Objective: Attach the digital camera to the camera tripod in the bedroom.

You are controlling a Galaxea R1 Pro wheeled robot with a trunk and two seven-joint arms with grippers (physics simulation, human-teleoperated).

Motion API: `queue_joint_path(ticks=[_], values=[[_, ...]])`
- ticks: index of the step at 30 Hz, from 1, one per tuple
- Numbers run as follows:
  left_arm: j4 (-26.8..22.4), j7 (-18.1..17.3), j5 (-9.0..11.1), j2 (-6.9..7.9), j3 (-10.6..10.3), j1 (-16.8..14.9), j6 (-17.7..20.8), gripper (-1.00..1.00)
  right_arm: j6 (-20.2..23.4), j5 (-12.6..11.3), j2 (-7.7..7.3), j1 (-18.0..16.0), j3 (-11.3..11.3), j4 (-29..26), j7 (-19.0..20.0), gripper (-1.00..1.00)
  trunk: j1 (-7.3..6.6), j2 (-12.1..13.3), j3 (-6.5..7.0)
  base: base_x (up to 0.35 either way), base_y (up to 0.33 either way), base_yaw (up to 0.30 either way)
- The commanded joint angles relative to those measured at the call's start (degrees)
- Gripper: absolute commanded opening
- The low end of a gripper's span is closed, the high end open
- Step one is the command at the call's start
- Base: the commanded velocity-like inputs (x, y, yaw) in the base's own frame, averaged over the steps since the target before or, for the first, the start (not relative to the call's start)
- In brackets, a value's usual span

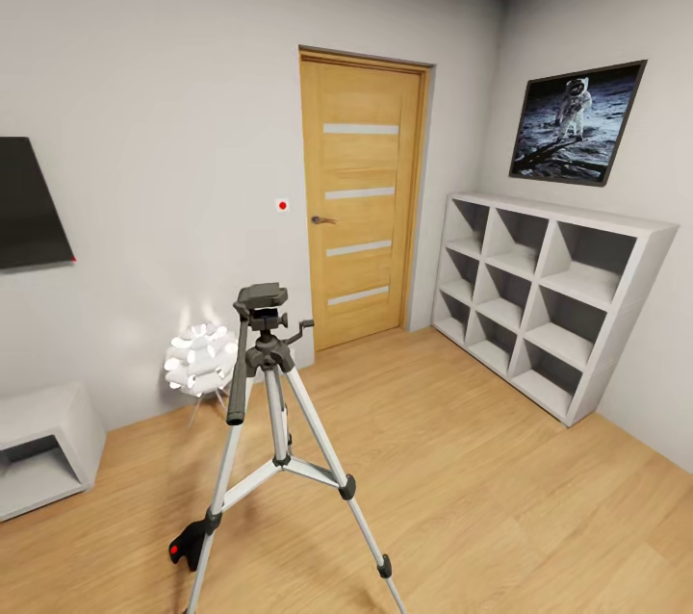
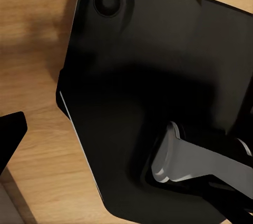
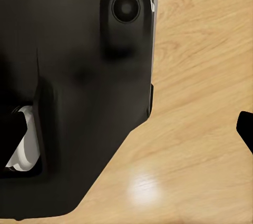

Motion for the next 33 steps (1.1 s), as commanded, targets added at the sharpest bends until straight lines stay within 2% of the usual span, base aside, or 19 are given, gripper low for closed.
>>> queue_joint_path(ticks=[1, 16, 33], values=[[-0.04, 0.05, 0.21, -0.01, 0.00, 0.03, -0.11, 1.00, -0.18, 0.06, -0.01, -0.01, 0.05, 0.05, -0.01, 1.00, 0.02, -0.03, -0.01, 0.000, 0.000, 0.000], [-0.04, 0.01, 0.24, 0.04, 0.01, 0.03, -0.06, 1.00, -0.11, 0.07, 0.32, -0.01, 0.04, 0.05, -0.01, 1.00, 0.02, -0.03, -0.01, 0.014, 0.000, 0.000], [-0.04, -0.04, 0.24, -0.01, -0.08, 0.03, -0.07, 1.00, -0.08, 0.05, 0.45, 0.00, 0.04, 0.05, -0.01, 1.00, 0.02, -0.03, -0.01, 0.286, -0.027, 0.000]])
